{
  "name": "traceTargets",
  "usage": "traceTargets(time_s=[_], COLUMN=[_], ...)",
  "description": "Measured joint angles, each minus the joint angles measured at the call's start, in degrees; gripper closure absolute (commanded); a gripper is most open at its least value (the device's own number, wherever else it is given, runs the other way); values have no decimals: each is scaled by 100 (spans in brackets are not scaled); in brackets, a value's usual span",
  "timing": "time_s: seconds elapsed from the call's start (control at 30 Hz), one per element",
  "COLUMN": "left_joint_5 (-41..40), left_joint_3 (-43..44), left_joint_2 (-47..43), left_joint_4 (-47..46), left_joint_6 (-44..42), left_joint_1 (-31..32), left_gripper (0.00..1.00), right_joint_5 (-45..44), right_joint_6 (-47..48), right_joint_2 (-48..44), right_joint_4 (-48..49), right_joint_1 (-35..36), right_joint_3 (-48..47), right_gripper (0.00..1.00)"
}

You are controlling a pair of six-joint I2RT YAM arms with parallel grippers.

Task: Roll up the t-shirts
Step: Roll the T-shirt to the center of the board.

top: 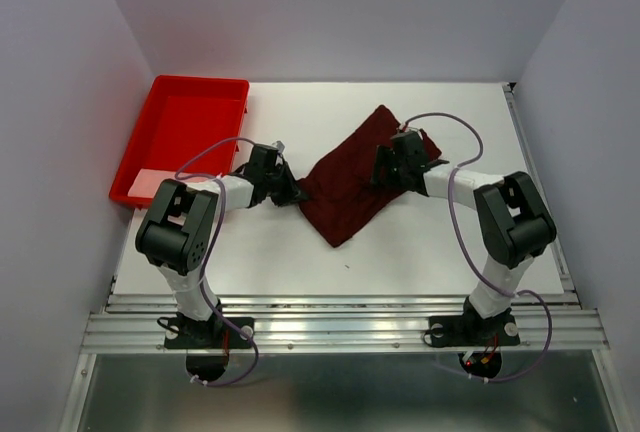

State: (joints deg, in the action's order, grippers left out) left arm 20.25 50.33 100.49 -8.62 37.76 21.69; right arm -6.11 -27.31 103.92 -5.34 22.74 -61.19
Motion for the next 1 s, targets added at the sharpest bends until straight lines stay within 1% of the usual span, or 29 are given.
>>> traceTargets(time_s=[0.1,0.27,0.37,0.5,0.6,0.7,0.8,0.83,0.9,0.93,0.97,1.0], left_joint_5=[13,50,42,-79,-199,-302,-439,-461,-546,-562,-575,-579], left_joint_3=[-2,2,55,136,144,146,190,201,221,221,221,223], left_joint_2=[0,-2,-7,-59,-221,-472,-636,-662,-761,-789,-828,-846], left_joint_4=[31,76,205,492,822,1174,1502,1558,1714,1753,1808,1836], left_joint_6=[-7,-28,-28,-13,72,177,284,315,422,461,516,553], left_joint_1=[4,76,227,514,664,695,682,678,671,669,669,669], left_gripper=[100,100,100,100,100,100,100,100,100,100,100,100], right_joint_5=[13,-197,-295,-415,-487,-511,-595,-634,-916,-1049,-1263,-1311], right_joint_6=[-225,-782,-1139,-1300,-1250,-1147,-1045,-1016,-955,-933,-911,-892], right_joint_2=[-358,-973,-1552,-2140,-2409,-2684,-3147,-3259,-3434,-3432,-3362,-3333], right_joint_4=[304,428,396,28,-562,-1132,-1436,-1508,-1633,-1659,-1676,-1676], right_joint_1=[9,9,9,9,9,24,184,310,855,1121,1565,1727], right_joint_3=[557,1300,1880,2264,2164,1777,1397,1292,955,868,758,743], right_gripper=[19,17,15,14,12,11,11,11,11,11,11,12])
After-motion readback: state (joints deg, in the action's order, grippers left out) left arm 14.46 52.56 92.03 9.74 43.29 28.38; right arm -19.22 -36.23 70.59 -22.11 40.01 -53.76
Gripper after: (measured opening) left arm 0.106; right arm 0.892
